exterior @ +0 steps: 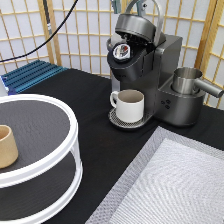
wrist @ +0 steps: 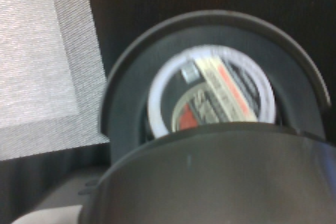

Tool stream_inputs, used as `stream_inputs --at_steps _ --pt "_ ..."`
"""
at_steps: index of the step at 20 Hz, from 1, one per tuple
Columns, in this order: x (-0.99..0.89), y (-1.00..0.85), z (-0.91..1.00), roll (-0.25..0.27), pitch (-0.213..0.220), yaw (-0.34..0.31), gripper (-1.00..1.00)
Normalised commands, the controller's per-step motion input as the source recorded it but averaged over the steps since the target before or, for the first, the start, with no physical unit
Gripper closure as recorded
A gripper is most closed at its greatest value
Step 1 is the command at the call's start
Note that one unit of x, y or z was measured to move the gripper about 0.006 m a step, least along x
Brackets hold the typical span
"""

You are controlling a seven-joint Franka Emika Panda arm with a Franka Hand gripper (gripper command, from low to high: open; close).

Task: Make coffee

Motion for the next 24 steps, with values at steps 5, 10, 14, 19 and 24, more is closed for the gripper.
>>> stream_inputs --at_steps 5,10,14,19,24 --pt "0.47 -0.29 -0.05 0.000 0.075 0.036 -1.00" --pt "0.37 -0.35 -0.12 0.000 0.067 0.046 -1.00" --pt "0.33 -0.44 -0.12 0.006 0.054 0.055 -1.00" --pt "0.28 -0.46 -0.03 0.010 0.034 0.041 -1.00" --pt "0.05 -0.65 0.26 0.042 0.015 0.040 -1.00"
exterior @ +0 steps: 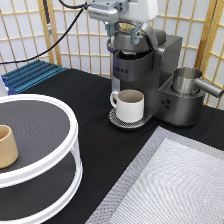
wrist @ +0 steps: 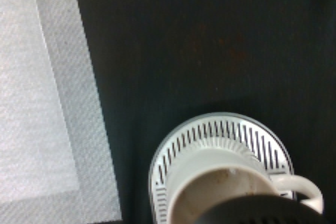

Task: Make coffee

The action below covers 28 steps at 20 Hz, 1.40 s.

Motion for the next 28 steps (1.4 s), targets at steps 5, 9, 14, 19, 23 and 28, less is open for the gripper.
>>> stream_inputs --at_steps 5,9,14,19,23,28 --pt "-0.13 -0.45 1.00 0.029 0.002 0.019 -1.00" --pt "-0.23 0.39 0.99 -0.003 -0.002 0.014 -1.00" --pt "0.15 0.95 0.68 -0.094 0.010 0.000 -1.00" --pt "0.48 0.92 0.47 -0.158 0.048 0.000 -1.00" --pt "0.44 0.43 0.02 -0.136 0.064 -0.001 -1.00" --pt "0.41 0.06 -0.04 -0.132 0.089 -0.008 -1.00"
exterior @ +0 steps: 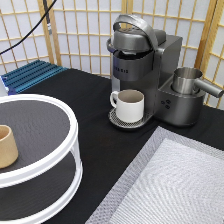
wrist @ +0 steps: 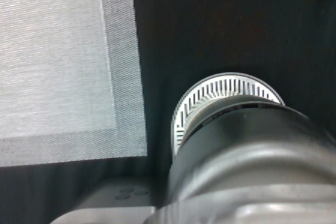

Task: Make coffee

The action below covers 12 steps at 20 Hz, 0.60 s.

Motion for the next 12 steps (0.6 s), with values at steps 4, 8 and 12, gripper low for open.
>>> stream_inputs --at_steps 4,8,12 --pt "0.24 -0.01 -0.21 -0.135 0.089 -0.003 -1.00" --pt "0.14 -0.01 -0.44 -0.153 0.061 -0.002 -1.00" --pt "0.01 -0.10 -0.54 -0.147 0.051 0.000 -1.00"
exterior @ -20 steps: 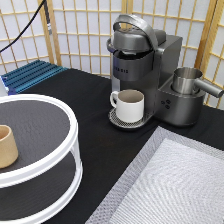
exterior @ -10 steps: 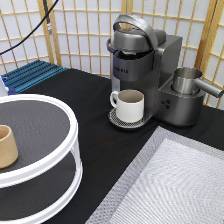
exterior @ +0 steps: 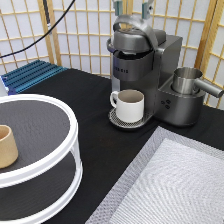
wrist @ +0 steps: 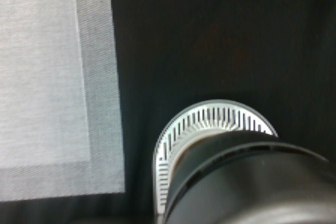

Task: Make coffee

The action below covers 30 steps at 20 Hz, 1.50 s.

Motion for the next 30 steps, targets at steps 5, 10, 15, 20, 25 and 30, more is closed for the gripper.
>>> stream_inputs --at_steps 5,10,15,20,25,30 --pt "0.00 -0.26 -0.58 -0.119 0.040 -0.001 -1.00" --pt "-0.03 -0.70 -0.35 -0.017 0.049 -0.035 -1.00" --pt "0.00 -0.43 -0.29 0.016 0.057 -0.081 -1.00" --pt "-0.09 0.32 0.33 0.000 0.006 -0.075 -1.00" --pt "-0.11 0.30 0.74 0.022 0.001 -0.017 -1.00" --pt "-0.09 -0.12 0.43 0.041 0.036 -0.054 -1.00"
